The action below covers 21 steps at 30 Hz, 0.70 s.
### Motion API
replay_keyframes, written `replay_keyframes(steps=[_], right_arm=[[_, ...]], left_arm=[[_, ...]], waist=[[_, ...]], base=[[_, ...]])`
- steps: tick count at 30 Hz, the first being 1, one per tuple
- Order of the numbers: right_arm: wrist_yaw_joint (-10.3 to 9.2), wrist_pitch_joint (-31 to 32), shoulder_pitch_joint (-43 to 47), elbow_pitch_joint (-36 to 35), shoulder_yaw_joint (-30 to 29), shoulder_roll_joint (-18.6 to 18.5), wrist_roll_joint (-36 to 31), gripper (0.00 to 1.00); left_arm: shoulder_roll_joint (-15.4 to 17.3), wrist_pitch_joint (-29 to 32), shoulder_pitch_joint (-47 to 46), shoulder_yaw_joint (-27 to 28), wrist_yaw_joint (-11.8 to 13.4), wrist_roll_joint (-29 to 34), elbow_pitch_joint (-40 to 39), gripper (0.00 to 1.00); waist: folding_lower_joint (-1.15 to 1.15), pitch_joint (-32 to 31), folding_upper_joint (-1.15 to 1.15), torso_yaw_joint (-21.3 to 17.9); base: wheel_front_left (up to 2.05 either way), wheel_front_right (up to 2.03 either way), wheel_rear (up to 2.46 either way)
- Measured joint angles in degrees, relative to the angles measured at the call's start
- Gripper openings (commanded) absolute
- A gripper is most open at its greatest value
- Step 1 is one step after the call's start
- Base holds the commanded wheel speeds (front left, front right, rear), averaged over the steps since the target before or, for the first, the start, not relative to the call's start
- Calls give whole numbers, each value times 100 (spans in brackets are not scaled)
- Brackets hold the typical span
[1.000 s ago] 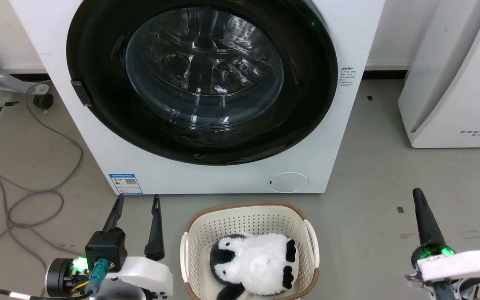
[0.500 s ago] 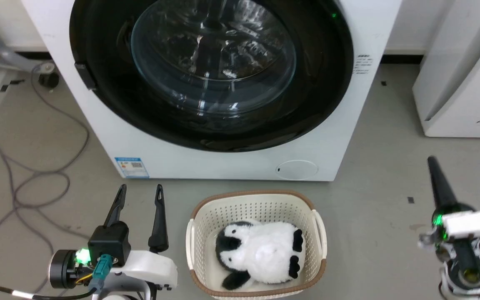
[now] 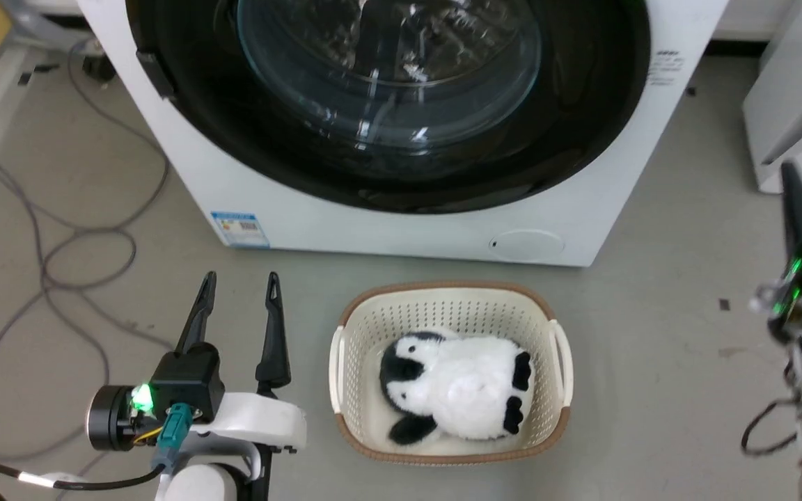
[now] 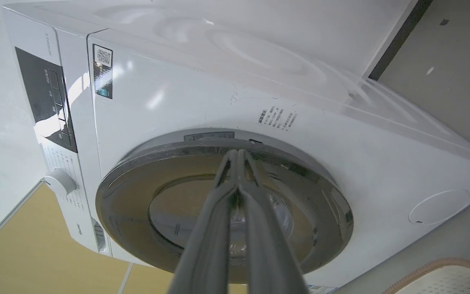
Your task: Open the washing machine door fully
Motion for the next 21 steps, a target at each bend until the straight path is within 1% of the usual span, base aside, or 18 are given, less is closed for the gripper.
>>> replay_keyframes(steps=[11,21], right_arm=[[0,14,-1393,789,88,-442,458,0],[0,141,-2573,1546,409,-684,821,0]], left_arm=[[-1,-131,-294,-130,123,-42,-89,100],[-1,-248,-486,-236,255,-97,-174,100]], waist=[[0,556,0,259],[0,1040,0,478]], base=[[0,0,0],[0,0,0]])
